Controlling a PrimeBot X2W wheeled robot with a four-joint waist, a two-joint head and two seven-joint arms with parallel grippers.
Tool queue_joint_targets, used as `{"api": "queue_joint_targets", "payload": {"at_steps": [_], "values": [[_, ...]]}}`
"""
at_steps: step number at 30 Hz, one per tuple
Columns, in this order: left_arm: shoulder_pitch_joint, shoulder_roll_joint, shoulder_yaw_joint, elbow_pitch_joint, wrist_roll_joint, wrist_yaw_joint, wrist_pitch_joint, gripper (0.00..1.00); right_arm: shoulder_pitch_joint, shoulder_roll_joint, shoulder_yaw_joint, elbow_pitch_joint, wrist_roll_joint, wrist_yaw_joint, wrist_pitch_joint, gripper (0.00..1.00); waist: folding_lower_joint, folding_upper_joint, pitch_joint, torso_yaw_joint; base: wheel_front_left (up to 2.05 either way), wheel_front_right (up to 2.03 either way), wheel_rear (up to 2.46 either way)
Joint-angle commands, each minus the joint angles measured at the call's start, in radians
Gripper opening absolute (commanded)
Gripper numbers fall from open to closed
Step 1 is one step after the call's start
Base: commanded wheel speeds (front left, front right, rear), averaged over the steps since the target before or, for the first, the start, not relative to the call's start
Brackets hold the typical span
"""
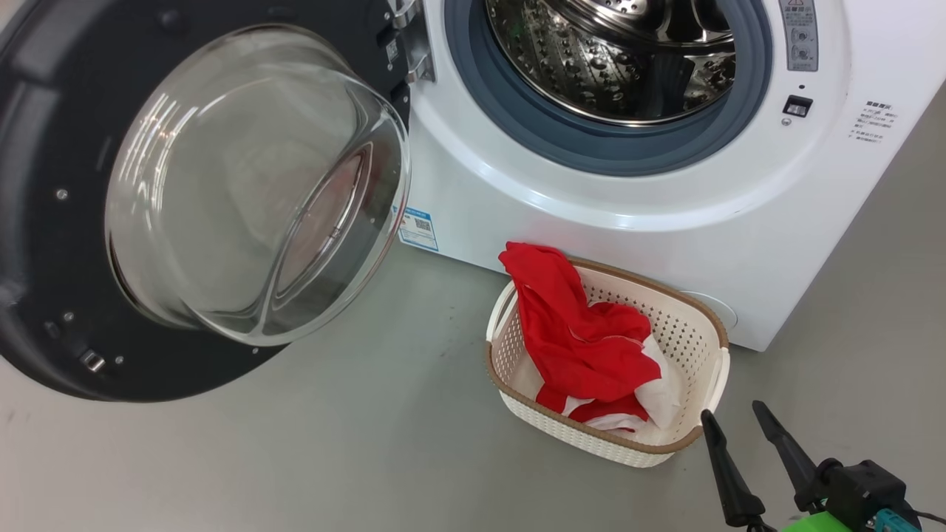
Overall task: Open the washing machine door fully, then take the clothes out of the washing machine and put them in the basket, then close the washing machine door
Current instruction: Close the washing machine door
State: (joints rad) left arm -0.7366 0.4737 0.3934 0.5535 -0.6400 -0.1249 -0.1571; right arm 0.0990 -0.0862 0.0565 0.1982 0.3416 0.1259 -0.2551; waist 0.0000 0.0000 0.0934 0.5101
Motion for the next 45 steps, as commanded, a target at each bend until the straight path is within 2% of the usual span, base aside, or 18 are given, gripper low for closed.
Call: {"api": "queue_joint_targets", "payload": {"at_steps": [1,3,7,9,10,14,18,22,30,45], "values": [[-0.053,0.087,0.004,0.024,-0.048,-0.006,0.041,0.00,-0.012,-0.006,0.017,-0.029,-0.013,0.005,-0.007,1.00,0.0000,0.0000,0.006,0.002,0.00,0.00,0.00],[-0.086,0.105,-0.027,0.104,-0.136,-0.006,0.132,0.00,-0.011,-0.005,0.013,-0.032,-0.016,0.005,-0.007,1.00,0.0000,0.0000,0.012,0.003,0.00,0.00,0.00],[-0.108,0.140,-0.090,0.179,-0.315,-0.006,0.353,0.00,-0.015,-0.008,0.010,-0.036,-0.018,0.005,-0.007,1.00,0.0000,0.0000,0.029,0.001,0.00,0.00,0.00],[-0.093,0.166,-0.125,0.194,-0.361,-0.006,0.439,0.00,-0.020,-0.011,0.010,-0.038,-0.019,0.005,-0.007,1.00,0.0000,0.0000,0.038,-0.002,0.00,0.00,0.00],[-0.093,0.166,-0.125,0.194,-0.361,-0.006,0.439,0.00,-0.020,-0.011,0.010,-0.038,-0.019,0.005,-0.007,1.00,0.0000,0.0000,0.038,-0.002,0.00,0.00,0.00],[-0.064,0.187,-0.171,0.193,-0.457,-0.006,0.574,0.00,-0.026,-0.017,0.007,-0.040,-0.020,0.005,-0.007,1.00,0.0000,0.0000,0.053,-0.006,0.00,0.00,0.00],[-0.027,0.198,-0.213,0.175,-0.521,-0.006,0.663,0.00,-0.030,-0.021,0.008,-0.040,-0.020,0.005,-0.007,1.00,0.0000,0.0000,0.062,-0.011,0.00,0.00,0.00],[0.008,0.204,-0.239,0.152,-0.570,-0.006,0.713,0.00,-0.035,-0.024,0.009,-0.039,-0.020,0.005,-0.007,1.00,0.0000,0.0000,0.066,-0.018,0.00,0.00,0.00],[0.061,0.216,-0.287,0.068,-0.640,-0.006,0.740,0.00,-0.033,-0.026,0.001,-0.039,-0.019,0.005,-0.007,1.00,0.0000,0.0000,0.059,-0.026,0.00,0.00,0.00],[0.163,0.261,-0.399,-0.184,-0.779,-0.006,0.798,0.00,-0.013,-0.011,-0.010,-0.037,-0.021,0.005,-0.007,1.00,0.0000,0.0000,0.005,-0.041,0.00,0.00,0.00]]}}
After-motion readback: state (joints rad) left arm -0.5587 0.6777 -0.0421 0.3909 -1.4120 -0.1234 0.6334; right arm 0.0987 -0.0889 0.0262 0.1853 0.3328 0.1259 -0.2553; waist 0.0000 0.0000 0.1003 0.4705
